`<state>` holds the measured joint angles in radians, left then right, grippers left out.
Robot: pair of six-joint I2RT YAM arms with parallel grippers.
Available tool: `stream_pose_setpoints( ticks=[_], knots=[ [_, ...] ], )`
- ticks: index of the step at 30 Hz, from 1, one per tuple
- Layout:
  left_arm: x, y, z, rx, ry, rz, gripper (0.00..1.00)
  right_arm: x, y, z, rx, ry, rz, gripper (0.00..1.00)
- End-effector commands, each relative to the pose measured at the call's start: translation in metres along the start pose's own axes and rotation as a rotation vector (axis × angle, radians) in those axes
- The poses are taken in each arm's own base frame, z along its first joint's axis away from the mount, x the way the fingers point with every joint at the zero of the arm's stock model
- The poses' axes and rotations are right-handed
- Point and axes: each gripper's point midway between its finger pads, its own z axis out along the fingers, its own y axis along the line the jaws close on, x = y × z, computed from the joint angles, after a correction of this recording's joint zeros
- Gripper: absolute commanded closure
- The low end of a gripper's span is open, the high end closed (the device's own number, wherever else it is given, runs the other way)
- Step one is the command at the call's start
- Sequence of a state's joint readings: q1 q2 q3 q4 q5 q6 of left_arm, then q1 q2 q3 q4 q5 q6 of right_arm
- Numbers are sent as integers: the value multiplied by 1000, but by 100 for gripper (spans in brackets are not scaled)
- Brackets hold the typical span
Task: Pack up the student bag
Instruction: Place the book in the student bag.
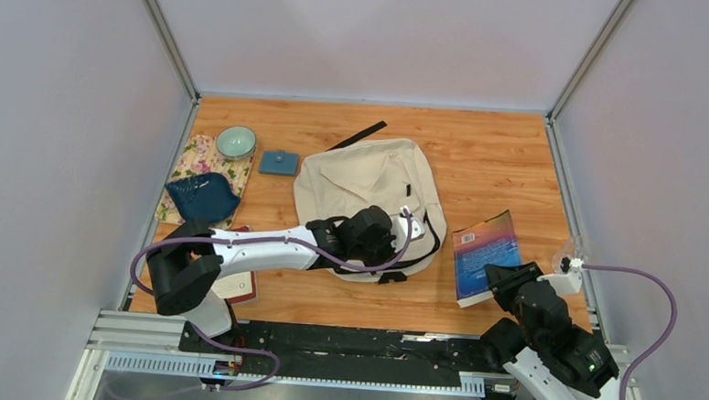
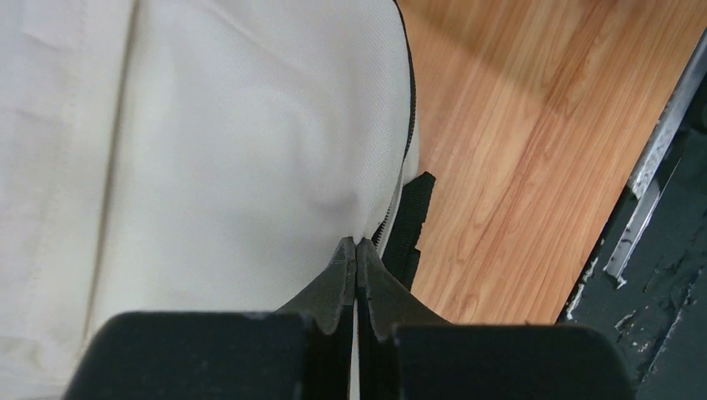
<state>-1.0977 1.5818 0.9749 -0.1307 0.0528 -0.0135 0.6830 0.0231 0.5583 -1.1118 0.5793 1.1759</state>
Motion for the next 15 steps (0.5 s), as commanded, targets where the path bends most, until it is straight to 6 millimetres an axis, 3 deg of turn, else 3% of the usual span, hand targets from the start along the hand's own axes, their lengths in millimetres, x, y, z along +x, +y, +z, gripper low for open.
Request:
stream_pose_setpoints(
  ticks=[1, 10, 15],
  knots=[
    [-66, 12, -27, -61, -160, 5, 100, -39, 40, -31, -187, -81, 184, 100],
    [-100, 62, -51, -175, -256, -167, 100, -14, 59, -48, -290, 98, 164, 100],
    [-126, 69, -69, -187, -344, -199, 100, 15, 79, -49, -366, 248, 238, 100]
  ],
)
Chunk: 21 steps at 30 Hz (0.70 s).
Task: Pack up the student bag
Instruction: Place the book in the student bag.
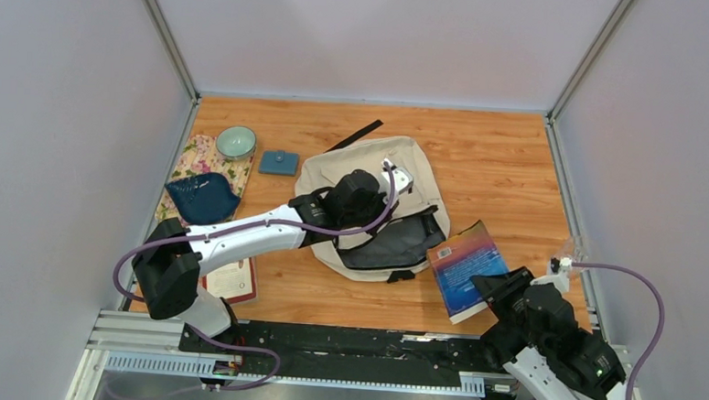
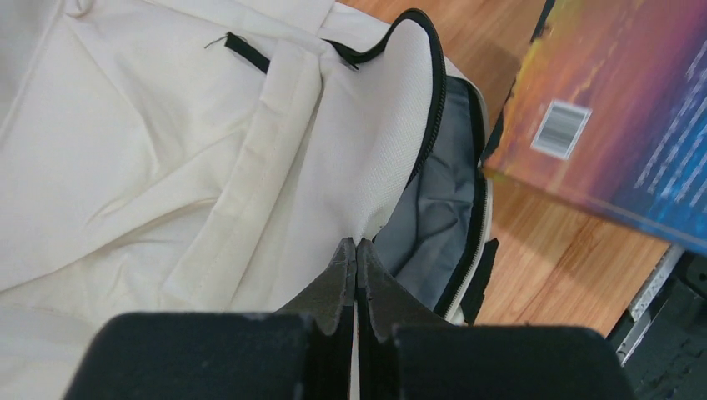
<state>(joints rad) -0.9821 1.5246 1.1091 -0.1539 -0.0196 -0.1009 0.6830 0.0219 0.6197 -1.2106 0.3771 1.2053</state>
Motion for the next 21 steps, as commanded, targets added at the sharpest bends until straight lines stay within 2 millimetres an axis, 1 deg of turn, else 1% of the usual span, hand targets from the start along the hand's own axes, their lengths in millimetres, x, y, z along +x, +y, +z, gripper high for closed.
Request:
stream_pose_setpoints(
  ticks=[1, 2, 3, 5, 7, 8, 9, 10, 11, 13, 14, 15, 17, 19, 21],
  knots=[
    [-65, 3, -25, -12, -184, -60, 100, -1, 81, -23, -371, 72, 203, 100],
    [-73, 0, -27, -2, -214, -63, 100, -1, 93, -25, -422, 80, 222, 100],
    [-78, 1, -32, -1, -237, -70, 100, 9, 94, -19, -429, 118, 223, 100],
    [-89, -1, -38, 7, -281, -73, 100, 10, 106, -18, -480, 136, 262, 100],
    [-99, -3, -47, 25, -318, -65, 100, 18, 107, -9, -484, 163, 291, 100],
    [-105, -4, -51, 30, -338, -62, 100, 16, 114, -9, -516, 163, 311, 100],
    [-107, -4, -55, 30, -347, -57, 100, 23, 112, -1, -510, 178, 319, 100],
    [-108, -9, -56, 59, -350, -46, 100, 20, 123, -4, -566, 175, 340, 100],
    [-117, -11, -62, 69, -384, -35, 100, 20, 127, -3, -589, 182, 352, 100],
    [-118, -15, -66, 94, -397, -20, 100, 22, 131, 3, -612, 187, 380, 100],
    [-122, -17, -71, 103, -418, -11, 100, 22, 132, 6, -615, 182, 402, 100],
    [-117, -18, -70, 108, -415, -8, 100, 21, 133, 8, -623, 177, 415, 100],
    [-119, -21, -74, 128, -435, 1, 100, 21, 136, 14, -654, 172, 447, 100],
    [-114, -23, -75, 143, -433, 6, 100, 18, 141, 17, -677, 163, 476, 100],
    [-111, -24, -74, 151, -430, 4, 100, 21, 139, 24, -673, 164, 495, 100]
  ],
)
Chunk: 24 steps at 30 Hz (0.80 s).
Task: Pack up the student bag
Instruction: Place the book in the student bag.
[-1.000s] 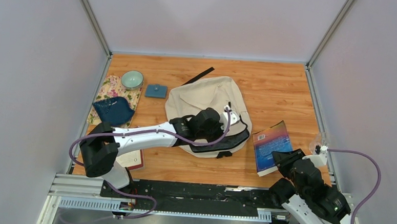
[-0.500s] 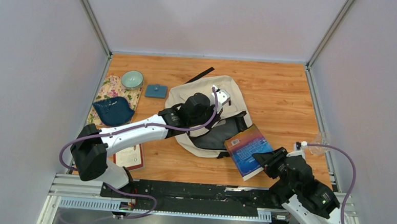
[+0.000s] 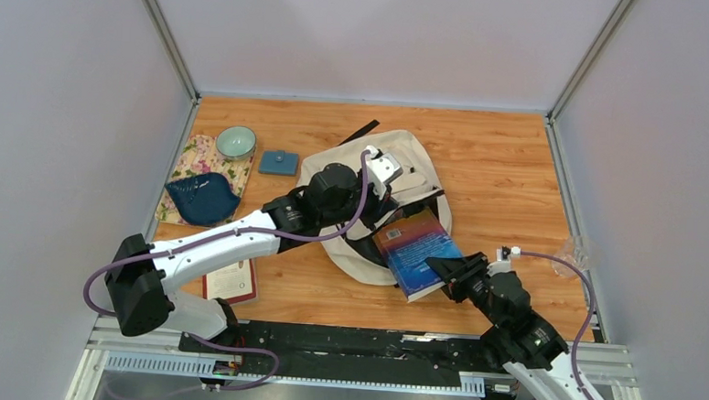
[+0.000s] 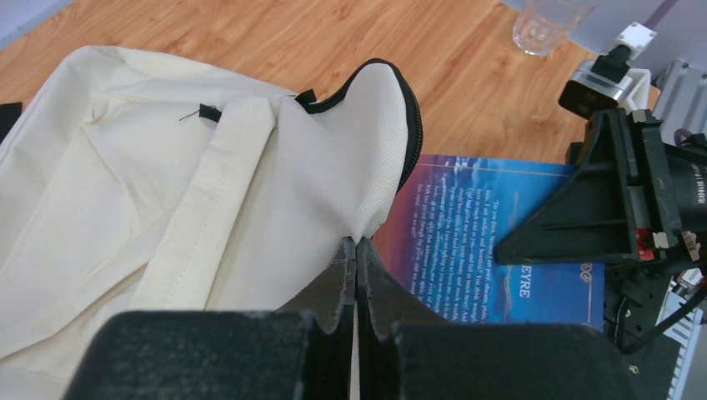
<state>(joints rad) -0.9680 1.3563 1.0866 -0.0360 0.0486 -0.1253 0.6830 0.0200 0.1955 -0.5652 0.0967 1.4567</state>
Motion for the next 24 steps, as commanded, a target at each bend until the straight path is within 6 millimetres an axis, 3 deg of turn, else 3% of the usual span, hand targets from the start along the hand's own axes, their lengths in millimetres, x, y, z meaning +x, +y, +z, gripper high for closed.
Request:
stream_pose_setpoints(
  ticks=[1, 9, 14, 17, 18, 19, 21, 23, 24],
  knots=[
    [-45, -19, -13, 93, -169, 26, 100, -12, 107, -20, -430, -22, 151, 100],
    [-45, -25, -13, 125, -180, 6, 100, -20, 113, 7, -469, -79, 160, 100],
    [-45, -26, -14, 128, -185, -4, 100, -18, 119, 37, -450, -81, 154, 100],
    [-44, -26, -14, 130, -182, -10, 100, -14, 132, 57, -456, -69, 126, 100],
    [-45, -27, -15, 132, -183, -11, 100, -12, 127, 71, -426, -66, 122, 100],
    [-45, -27, -15, 132, -180, -15, 100, -14, 137, 76, -440, -72, 125, 100],
    [-46, -29, -17, 141, -177, -15, 100, -14, 130, 99, -390, -92, 106, 100],
    [-45, -30, -17, 147, -167, -24, 100, -19, 139, 115, -377, -117, 99, 100],
    [-45, -30, -18, 148, -165, -25, 100, -15, 124, 132, -314, -115, 96, 100]
  ],
)
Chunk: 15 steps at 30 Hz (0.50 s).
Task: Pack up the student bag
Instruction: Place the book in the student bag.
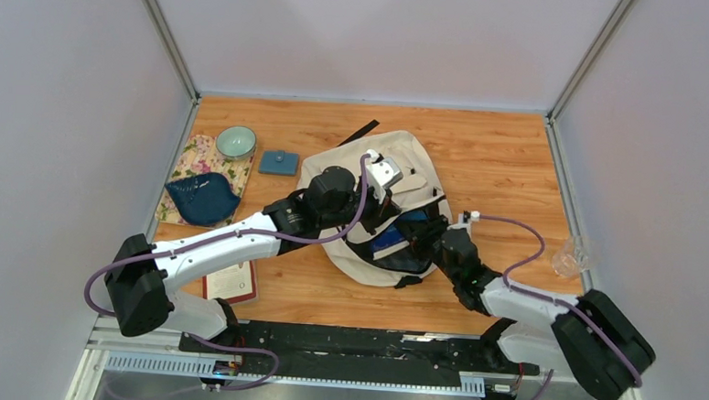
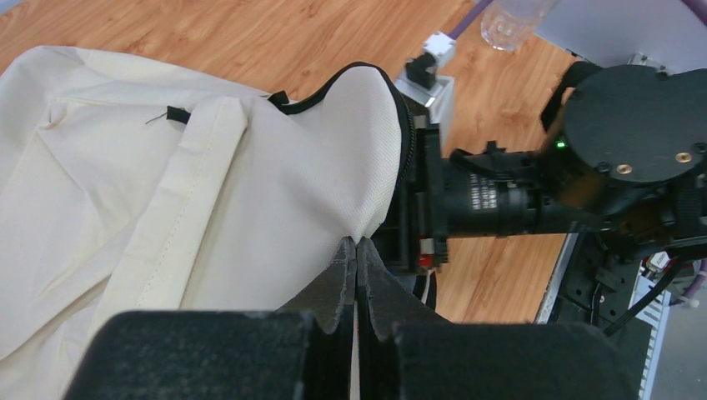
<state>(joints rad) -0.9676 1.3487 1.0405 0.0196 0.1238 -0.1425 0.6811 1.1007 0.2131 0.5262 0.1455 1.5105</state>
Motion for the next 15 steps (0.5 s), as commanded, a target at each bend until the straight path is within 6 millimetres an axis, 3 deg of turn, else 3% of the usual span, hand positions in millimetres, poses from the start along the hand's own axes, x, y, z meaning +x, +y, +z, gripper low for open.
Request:
stream_pose_setpoints(
  ticks=[1, 2, 3, 5, 6, 9, 12, 15],
  knots=[
    [-51, -20, -17, 76, -152, -10, 100, -8, 94, 25, -257, -55, 59, 97],
    [-48, -20, -17, 74, -148, -15, 100, -8, 102, 34, -253, -57, 77, 95],
    [-47, -19, -17, 69, -147, -18, 100, -7, 88, 47, -207, -61, 79, 86],
    [-44, -19, -17, 69, -148, -28, 100, -5, 79, 59, -172, -64, 74, 78],
    [-44, -18, -18, 64, -148, -30, 100, -5, 66, 64, -140, -70, 65, 62],
    [-40, -17, -18, 57, -134, -36, 100, -5, 34, 68, -44, -51, 50, 35],
    [-33, -15, -19, 51, -122, -41, 100, 5, 12, 57, -2, 19, -1, 25],
    [-30, -14, -19, 42, -119, -45, 100, 9, 1, 42, 32, 47, -51, 22]
  ],
)
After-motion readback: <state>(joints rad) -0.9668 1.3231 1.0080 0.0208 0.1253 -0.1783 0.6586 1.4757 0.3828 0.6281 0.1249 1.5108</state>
